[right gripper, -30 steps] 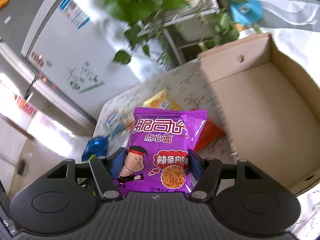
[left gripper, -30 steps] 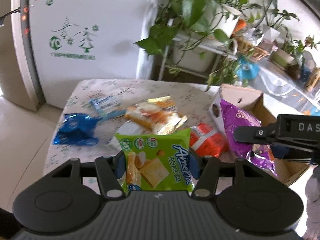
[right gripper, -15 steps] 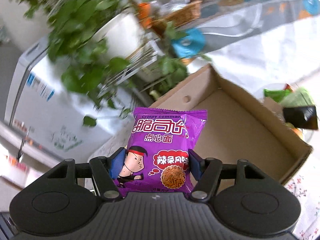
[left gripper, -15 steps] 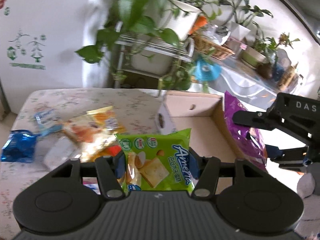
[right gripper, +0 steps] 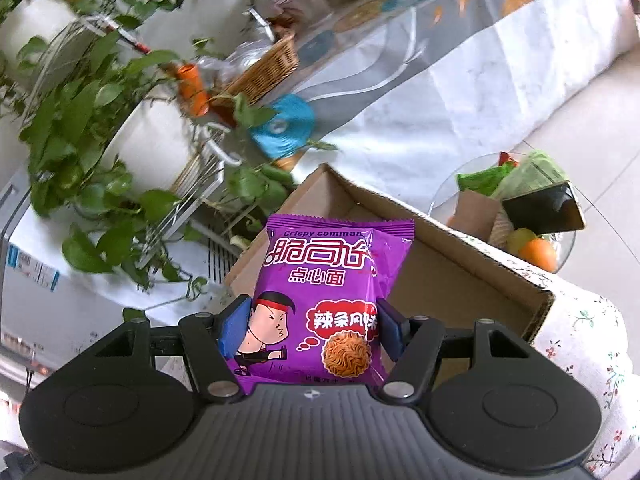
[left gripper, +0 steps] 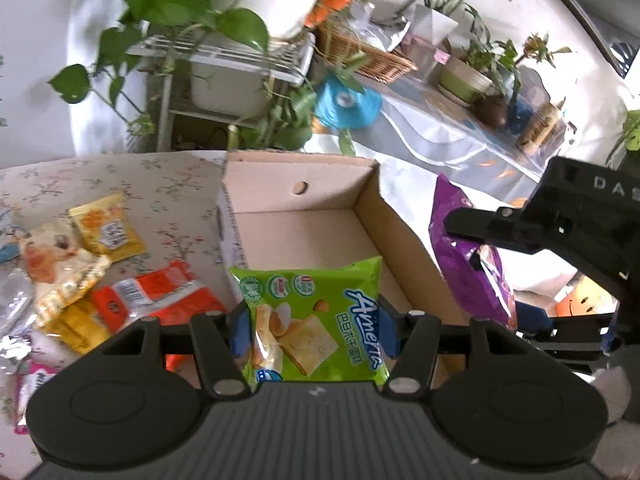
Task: Organize snacks
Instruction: 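Carry both bags into the cardboard box and open both tools, then move the left tool to the blue wrapper while the right tool returns to the pile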
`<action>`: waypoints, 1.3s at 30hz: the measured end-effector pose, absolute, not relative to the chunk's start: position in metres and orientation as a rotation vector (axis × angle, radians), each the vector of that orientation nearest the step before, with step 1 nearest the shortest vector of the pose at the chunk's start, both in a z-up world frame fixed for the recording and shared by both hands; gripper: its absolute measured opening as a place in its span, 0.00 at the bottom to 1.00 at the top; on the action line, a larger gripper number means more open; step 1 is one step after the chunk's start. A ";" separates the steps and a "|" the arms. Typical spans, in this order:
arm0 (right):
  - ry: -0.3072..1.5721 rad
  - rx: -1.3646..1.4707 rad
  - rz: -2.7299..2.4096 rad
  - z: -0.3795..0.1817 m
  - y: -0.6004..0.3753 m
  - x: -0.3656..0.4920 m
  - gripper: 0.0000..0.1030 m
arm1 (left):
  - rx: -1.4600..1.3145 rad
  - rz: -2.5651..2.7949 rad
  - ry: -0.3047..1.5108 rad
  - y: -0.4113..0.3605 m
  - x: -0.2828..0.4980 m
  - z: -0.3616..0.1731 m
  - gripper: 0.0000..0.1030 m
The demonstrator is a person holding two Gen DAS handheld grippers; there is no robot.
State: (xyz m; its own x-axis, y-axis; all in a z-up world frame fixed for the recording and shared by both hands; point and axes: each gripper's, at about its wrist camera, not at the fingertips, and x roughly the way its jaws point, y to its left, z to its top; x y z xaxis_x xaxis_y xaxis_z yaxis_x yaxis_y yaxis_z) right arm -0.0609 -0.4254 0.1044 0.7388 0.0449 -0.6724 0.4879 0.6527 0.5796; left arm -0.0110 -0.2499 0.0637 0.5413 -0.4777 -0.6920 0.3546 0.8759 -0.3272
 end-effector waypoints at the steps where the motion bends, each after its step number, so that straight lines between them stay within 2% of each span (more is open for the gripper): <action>1: 0.709 0.844 -0.287 0.104 -0.428 -0.062 0.69 | -0.161 -0.506 0.870 -0.253 -0.010 0.062 0.58; 3: 0.711 0.869 -0.312 0.101 -0.432 -0.061 0.69 | -0.179 -0.520 0.879 -0.257 -0.007 0.059 0.60; 5: 0.718 0.883 -0.327 0.098 -0.434 -0.061 0.71 | -0.195 -0.516 0.892 -0.259 -0.005 0.055 0.70; 7: 0.715 0.895 -0.336 0.097 -0.435 -0.061 0.72 | -0.204 -0.525 0.896 -0.259 -0.005 0.052 0.73; 10: 0.714 0.899 -0.347 0.098 -0.435 -0.062 0.82 | -0.197 -0.527 0.886 -0.257 -0.005 0.054 0.83; 21: 0.741 0.866 -0.273 0.098 -0.424 -0.053 0.86 | -0.148 -0.518 0.856 -0.226 -0.010 0.066 0.84; 39: 0.789 0.648 -0.112 0.101 -0.369 -0.028 0.87 | -0.130 -0.364 0.857 -0.128 0.000 0.070 0.85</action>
State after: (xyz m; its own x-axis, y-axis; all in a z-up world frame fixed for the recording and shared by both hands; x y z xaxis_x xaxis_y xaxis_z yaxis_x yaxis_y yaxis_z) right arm -0.0280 -0.3694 0.1009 0.7093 0.1402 -0.6908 0.3274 0.8024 0.4990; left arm 0.0003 -0.1282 0.0698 0.5975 -0.3641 -0.7145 0.2608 0.9308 -0.2562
